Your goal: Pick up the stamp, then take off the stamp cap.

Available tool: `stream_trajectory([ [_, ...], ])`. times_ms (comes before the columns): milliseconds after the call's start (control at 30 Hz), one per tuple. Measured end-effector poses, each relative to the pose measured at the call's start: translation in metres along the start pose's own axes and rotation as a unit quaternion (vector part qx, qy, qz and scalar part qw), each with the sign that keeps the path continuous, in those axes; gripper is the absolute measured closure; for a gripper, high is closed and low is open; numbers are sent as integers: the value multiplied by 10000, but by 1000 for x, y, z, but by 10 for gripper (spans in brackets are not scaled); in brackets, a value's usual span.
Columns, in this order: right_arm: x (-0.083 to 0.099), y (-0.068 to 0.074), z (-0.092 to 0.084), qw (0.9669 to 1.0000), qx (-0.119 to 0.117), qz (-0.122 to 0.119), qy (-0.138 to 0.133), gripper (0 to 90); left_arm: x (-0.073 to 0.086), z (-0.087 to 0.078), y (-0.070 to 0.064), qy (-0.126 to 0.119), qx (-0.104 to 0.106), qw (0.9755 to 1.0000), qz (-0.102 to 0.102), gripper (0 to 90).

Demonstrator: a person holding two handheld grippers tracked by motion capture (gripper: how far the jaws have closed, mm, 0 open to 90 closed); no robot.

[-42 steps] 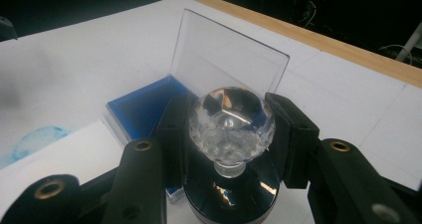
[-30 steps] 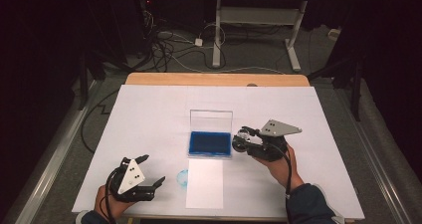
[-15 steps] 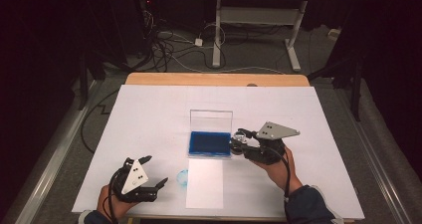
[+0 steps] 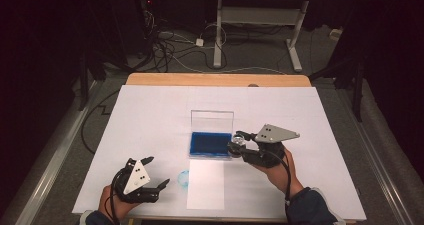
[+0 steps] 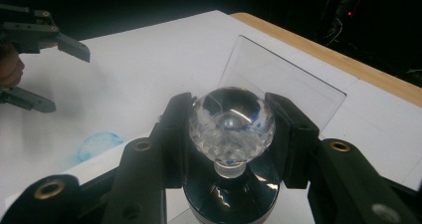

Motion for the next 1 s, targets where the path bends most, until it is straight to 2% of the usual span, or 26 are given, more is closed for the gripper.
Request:
stream_trajectory([
  [267,-8,11,1,9998,-143,-111,-53,566,-1,0,0,6,-13,10000,6,156],
  [467,-10,18,2,9996,-240,-169,-63,566,-1,4,-3,60,70,9999,48,156],
  [633,-11,22,1,9994,-282,-203,-67,566,-4,5,-5,13,134,9999,29,156],
  [733,-11,24,2,9992,-319,-209,-68,566,-10,9,-8,-17,214,9997,92,156],
  [800,-8,24,3,9992,-326,-219,-19,566,-15,14,-13,-17,372,9993,-3,156],
  [900,-7,25,4,9992,-336,-216,4,566,-24,21,-23,26,509,9986,149,156],
  [1000,-9,28,6,9990,-378,-239,-24,566,-29,28,-31,67,649,9976,214,155],
])
Point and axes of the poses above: each handheld gripper's, and its own axes: z roughly forward along the jaws, x roughly out of its underside, y roughly to its left, the point moved 7 cm from there along z, roughly forward along the jaws, and after that the axes turned 10 degrees about -z, right-handed, at the moved point
